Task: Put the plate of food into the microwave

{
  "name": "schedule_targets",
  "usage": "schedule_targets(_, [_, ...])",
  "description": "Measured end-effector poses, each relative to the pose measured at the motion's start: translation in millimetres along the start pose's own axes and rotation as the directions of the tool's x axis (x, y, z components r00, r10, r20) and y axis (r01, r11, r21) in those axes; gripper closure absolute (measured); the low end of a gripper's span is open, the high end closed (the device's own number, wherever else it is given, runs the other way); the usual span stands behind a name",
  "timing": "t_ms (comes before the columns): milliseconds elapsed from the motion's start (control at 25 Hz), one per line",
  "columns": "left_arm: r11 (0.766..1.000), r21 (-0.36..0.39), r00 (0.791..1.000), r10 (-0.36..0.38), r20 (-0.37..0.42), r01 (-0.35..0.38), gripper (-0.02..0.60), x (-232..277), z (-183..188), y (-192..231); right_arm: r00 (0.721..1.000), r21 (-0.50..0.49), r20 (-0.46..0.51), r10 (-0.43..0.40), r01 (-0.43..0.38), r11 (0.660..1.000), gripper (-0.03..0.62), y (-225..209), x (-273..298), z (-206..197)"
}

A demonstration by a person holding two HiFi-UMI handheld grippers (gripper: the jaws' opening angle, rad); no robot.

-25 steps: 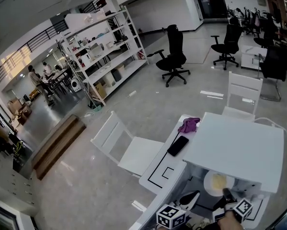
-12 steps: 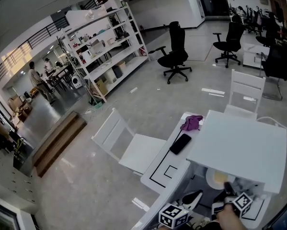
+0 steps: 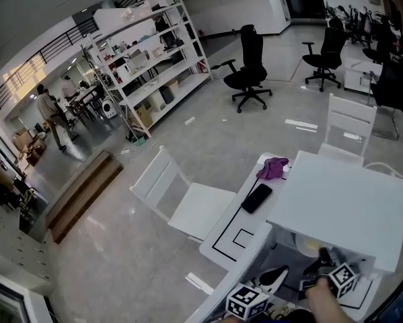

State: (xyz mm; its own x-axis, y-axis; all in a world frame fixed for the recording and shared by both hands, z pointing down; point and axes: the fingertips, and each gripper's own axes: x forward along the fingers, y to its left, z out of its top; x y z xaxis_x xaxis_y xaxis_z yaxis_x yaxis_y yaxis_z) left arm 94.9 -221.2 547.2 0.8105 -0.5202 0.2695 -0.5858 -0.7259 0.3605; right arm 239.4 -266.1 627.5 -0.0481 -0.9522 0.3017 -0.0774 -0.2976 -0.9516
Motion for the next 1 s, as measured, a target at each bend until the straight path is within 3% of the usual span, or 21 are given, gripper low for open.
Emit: schedule_targets(1000, [1.0,0.014,0.999,-0.007,-0.036,0.008,0.578,0.9,-9.5,-2.6,0.996,-0.003,0.087,-0.029,0.029,1.0,0.586,5.9,28.7,18.6])
